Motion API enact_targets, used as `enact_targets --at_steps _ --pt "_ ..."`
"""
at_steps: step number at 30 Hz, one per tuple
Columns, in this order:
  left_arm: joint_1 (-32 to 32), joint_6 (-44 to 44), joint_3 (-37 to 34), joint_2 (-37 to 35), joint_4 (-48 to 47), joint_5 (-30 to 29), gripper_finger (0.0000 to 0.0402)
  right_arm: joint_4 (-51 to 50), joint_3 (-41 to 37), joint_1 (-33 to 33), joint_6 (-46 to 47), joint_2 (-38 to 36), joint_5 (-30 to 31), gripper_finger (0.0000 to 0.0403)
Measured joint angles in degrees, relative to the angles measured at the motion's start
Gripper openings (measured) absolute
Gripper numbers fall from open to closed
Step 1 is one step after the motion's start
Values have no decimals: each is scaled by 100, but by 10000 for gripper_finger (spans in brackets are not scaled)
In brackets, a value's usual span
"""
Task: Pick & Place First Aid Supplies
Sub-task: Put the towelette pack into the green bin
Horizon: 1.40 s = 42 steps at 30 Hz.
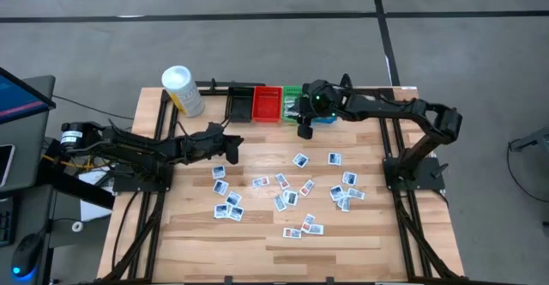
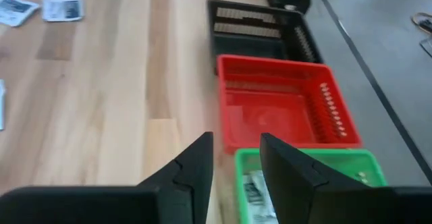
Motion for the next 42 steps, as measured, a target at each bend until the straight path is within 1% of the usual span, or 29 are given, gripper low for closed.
enact_targets --at_steps 9,13,17,20,24,27,32,38,42 --pt "0 9 0 0 0 2 91 -409 0 387 -88 0 -22 115" --pt "0 22 0 0 -2 11 91 -841 0 589 -382 0 -343 115" --pt "0 22 0 0 -2 148 91 -1200 0 802 -448 0 -560 115" --pt "0 22 0 0 -4 314 91 -1365 0 978 -432 0 -584 115" --pt "-2 22 0 0 -4 653 91 -1387 0 1233 -102 0 -568 115" --pt "-60 22 0 0 -4 829 91 -1387 0 1483 266 0 -373 115" --pt "-363 6 0 0 -4 909 91 -1394 0 2049 1093 0 231 115" --pt "-704 -52 0 -7 -4 1659 91 -1297 0 2840 2106 0 873 115" --pt "-1018 -85 0 -7 -7 1704 91 -1289 0 3304 2788 0 1326 115"
